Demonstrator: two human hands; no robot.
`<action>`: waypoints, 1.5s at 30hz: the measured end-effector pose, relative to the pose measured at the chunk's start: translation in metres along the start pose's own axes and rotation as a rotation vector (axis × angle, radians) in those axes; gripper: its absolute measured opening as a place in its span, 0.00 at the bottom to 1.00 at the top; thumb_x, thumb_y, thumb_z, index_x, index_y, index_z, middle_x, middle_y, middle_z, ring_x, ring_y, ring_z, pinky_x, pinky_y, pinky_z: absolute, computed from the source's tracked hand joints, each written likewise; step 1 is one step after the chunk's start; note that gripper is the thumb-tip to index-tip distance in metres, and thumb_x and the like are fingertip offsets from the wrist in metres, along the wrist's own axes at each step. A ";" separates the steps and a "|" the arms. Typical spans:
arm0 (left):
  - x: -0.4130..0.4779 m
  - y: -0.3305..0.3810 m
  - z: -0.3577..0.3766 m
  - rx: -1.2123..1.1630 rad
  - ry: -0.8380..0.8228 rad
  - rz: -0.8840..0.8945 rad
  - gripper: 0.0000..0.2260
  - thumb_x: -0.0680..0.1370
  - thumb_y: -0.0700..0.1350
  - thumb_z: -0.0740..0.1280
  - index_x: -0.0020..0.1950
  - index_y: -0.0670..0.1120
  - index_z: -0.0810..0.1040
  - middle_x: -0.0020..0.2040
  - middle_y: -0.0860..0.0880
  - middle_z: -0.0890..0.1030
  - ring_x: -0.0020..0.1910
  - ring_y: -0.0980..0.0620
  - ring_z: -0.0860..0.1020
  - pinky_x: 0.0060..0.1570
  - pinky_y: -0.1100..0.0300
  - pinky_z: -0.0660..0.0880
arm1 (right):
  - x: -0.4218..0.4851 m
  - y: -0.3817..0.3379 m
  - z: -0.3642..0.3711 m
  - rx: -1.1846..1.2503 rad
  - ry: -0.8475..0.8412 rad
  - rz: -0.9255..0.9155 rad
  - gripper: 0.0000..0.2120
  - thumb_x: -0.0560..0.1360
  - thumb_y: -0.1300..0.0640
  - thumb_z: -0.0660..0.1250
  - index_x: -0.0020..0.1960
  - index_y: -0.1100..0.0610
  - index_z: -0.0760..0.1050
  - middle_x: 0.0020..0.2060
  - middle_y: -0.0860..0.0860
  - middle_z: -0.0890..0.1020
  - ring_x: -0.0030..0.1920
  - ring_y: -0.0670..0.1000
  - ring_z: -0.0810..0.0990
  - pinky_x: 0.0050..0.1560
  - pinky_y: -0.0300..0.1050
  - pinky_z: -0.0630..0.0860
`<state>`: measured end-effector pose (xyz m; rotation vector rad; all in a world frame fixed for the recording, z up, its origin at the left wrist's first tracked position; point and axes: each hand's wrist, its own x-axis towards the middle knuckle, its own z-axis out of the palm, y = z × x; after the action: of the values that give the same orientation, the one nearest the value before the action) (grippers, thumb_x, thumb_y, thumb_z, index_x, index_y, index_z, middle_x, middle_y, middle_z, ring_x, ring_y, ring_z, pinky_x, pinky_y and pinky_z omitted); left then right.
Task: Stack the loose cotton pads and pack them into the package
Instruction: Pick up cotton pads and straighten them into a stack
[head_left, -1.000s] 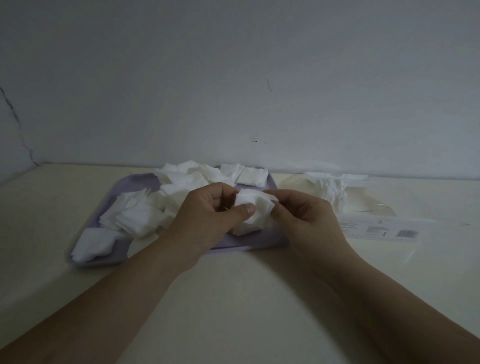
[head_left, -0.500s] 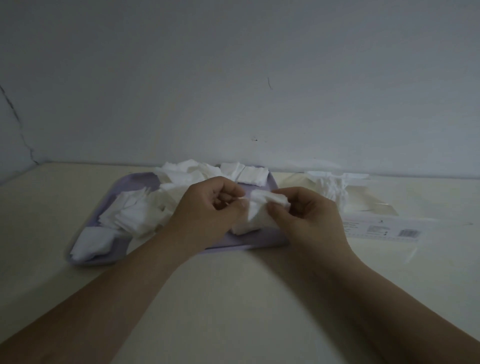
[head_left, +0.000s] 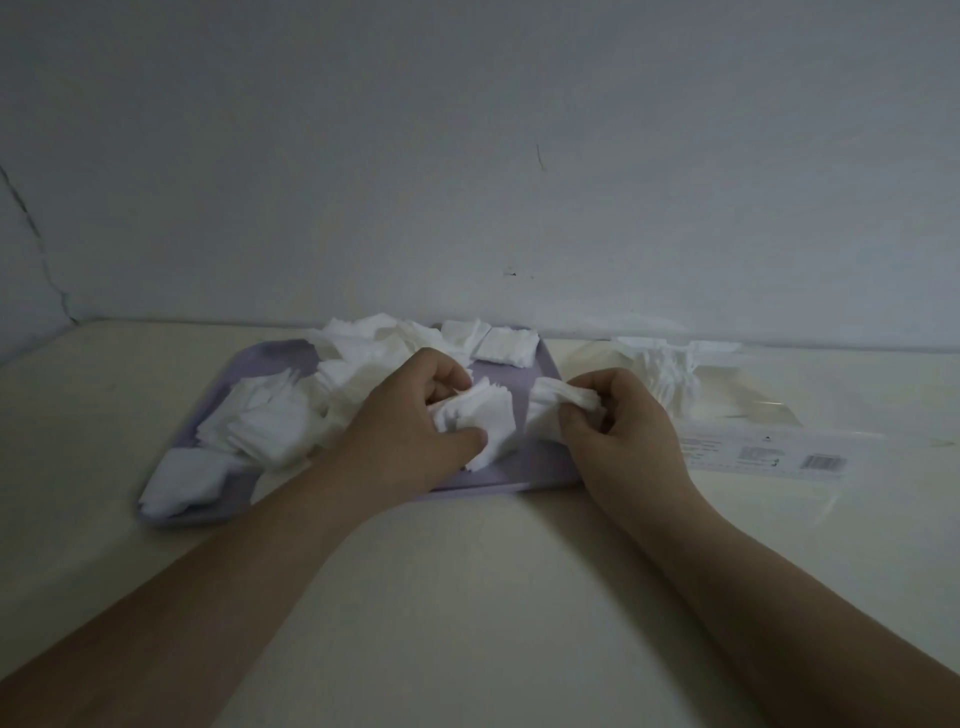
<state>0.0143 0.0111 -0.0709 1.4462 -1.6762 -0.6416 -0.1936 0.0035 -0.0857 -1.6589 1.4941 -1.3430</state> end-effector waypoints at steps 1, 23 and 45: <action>-0.001 0.003 -0.001 -0.061 -0.020 -0.020 0.19 0.66 0.46 0.76 0.54 0.57 0.76 0.46 0.49 0.83 0.43 0.41 0.83 0.41 0.42 0.81 | 0.000 0.000 0.000 0.002 0.002 -0.002 0.04 0.78 0.59 0.68 0.49 0.50 0.76 0.39 0.46 0.82 0.37 0.41 0.78 0.36 0.29 0.71; -0.003 0.007 0.003 -0.586 -0.055 -0.147 0.12 0.77 0.31 0.71 0.58 0.41 0.82 0.52 0.43 0.88 0.55 0.43 0.86 0.54 0.56 0.83 | -0.004 -0.022 -0.006 0.625 -0.264 0.038 0.09 0.72 0.70 0.76 0.43 0.56 0.85 0.39 0.55 0.87 0.39 0.51 0.83 0.45 0.44 0.80; -0.004 0.007 0.003 -0.640 -0.159 -0.046 0.18 0.75 0.25 0.68 0.62 0.39 0.81 0.55 0.37 0.85 0.51 0.44 0.83 0.52 0.54 0.81 | 0.004 -0.002 -0.006 0.577 -0.305 -0.005 0.09 0.74 0.59 0.75 0.54 0.59 0.83 0.48 0.62 0.87 0.47 0.55 0.84 0.54 0.54 0.79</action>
<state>0.0083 0.0164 -0.0677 0.9879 -1.3682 -1.2138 -0.1983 0.0020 -0.0805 -1.4044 0.8239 -1.2926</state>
